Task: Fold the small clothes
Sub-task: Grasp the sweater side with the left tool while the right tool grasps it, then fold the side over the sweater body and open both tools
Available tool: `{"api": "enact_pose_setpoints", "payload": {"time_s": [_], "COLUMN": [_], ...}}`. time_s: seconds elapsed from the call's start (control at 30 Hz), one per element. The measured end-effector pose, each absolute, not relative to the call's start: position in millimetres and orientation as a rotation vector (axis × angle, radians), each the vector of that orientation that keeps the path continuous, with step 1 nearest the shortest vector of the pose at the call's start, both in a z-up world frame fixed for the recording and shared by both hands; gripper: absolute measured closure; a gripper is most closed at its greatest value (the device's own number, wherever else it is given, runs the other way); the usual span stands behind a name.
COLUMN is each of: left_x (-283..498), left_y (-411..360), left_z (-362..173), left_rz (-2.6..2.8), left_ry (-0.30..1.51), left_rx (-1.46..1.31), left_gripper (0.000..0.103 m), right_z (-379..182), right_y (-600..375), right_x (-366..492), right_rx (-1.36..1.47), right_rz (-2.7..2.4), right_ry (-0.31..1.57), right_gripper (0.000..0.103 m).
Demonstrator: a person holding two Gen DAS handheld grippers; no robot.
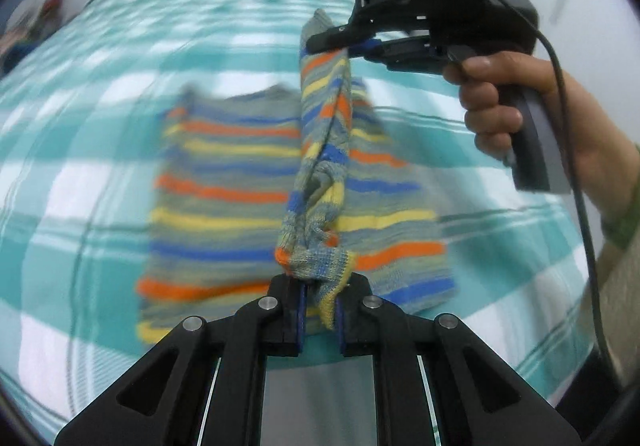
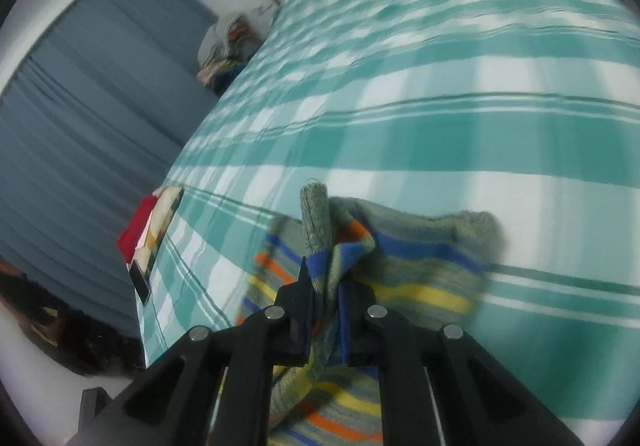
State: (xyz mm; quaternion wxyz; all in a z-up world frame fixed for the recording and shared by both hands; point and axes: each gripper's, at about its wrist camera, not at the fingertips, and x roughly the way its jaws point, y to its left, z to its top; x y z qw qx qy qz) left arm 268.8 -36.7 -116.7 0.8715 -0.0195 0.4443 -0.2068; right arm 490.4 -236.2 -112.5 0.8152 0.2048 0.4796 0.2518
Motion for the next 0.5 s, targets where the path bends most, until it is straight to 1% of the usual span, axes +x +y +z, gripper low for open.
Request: {"api": "enact_pose_setpoints", "payload": {"time_s": [0.07, 0.13, 0.2, 0.23, 0.27, 0.3, 0.37, 0.5], "left_x": [271.0, 272.8, 273.0, 271.6, 268.4, 266.4, 259.5, 267.8], "left_y": [-14.3, -0.5, 13.2, 16.9, 22.0, 22.8, 27.2, 23.5], "left_z": [-129.0, -137.4, -143.1, -143.0, -140.2, -138.1, -130.0, -126.4], "left_rz": [-0.385, -0.362, -0.340, -0.324, -0.308, -0.306, -0.295, -0.343], "left_ry": [0.955, 0.974, 0.990, 0.983, 0.966, 0.957, 0.919, 0.906], "left_rx": [-0.084, -0.112, -0.127, -0.125, -0.122, -0.120, -0.106, -0.110], "left_gripper": [0.093, 0.090, 0.067, 0.058, 0.046, 0.036, 0.029, 0.026], "right_z": [-127.7, -143.2, -155.1, -162.6, -168.0, -171.4, -173.4, -151.8], "right_y": [-201.3, -168.7, -147.3, -134.7, -128.0, -123.8, -121.3, -134.5], "right_x": [502.2, 511.4, 516.0, 519.1, 520.9, 522.0, 520.4, 503.6], "right_rx": [0.422, 0.406, 0.392, 0.399, 0.432, 0.480, 0.549, 0.487], "right_rz": [0.551, 0.566, 0.578, 0.602, 0.629, 0.661, 0.707, 0.699], "right_ry": [1.047, 1.071, 1.083, 1.086, 1.083, 1.073, 1.044, 0.969], "right_gripper": [0.093, 0.093, 0.091, 0.085, 0.074, 0.068, 0.067, 0.067]}}
